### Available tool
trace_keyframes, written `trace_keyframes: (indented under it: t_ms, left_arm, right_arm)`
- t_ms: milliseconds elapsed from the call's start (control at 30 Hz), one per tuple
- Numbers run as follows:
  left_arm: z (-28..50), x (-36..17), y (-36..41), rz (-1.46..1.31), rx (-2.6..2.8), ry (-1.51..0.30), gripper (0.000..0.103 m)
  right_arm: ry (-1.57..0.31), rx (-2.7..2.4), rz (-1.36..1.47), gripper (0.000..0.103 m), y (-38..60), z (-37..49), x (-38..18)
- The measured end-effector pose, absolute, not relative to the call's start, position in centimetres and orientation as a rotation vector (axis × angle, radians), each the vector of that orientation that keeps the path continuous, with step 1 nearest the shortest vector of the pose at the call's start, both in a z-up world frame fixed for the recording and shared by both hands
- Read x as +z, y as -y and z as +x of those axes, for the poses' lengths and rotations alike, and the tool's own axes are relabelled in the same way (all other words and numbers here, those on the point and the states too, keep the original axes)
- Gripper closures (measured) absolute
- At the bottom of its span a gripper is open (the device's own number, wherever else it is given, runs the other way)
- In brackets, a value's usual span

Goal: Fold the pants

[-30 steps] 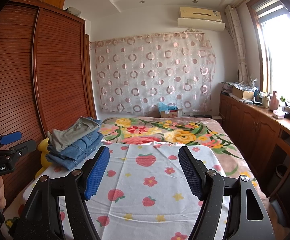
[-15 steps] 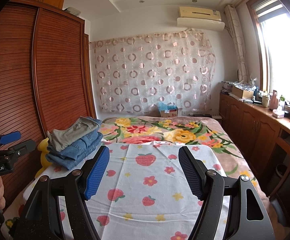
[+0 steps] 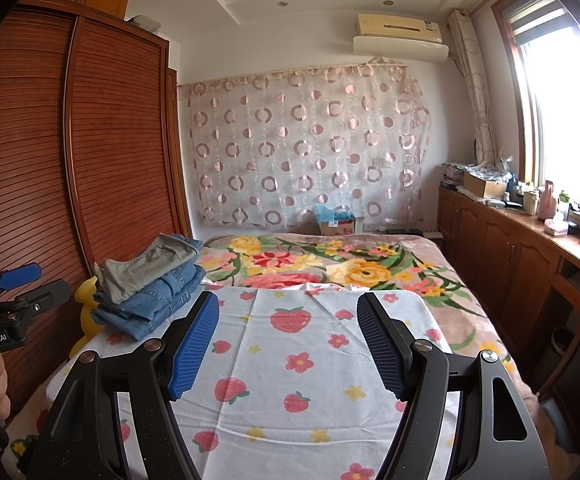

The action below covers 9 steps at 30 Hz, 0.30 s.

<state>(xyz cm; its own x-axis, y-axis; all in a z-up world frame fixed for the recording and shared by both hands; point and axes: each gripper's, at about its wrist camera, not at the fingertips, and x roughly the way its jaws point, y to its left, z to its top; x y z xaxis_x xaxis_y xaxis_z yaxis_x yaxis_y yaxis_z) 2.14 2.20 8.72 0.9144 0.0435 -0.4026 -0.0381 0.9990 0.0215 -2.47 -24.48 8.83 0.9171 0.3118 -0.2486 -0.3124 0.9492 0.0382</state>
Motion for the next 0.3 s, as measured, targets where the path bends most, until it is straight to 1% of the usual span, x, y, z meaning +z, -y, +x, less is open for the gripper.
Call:
trace_keyframes:
  t_ms: [300]
  left_arm:
    - [2.13, 8.64, -2.26, 0.013, 0.042, -0.415, 0.015]
  right_arm:
    - [-0.255, 0.319, -0.003, 0.03, 24.46, -2.48, 8.8]
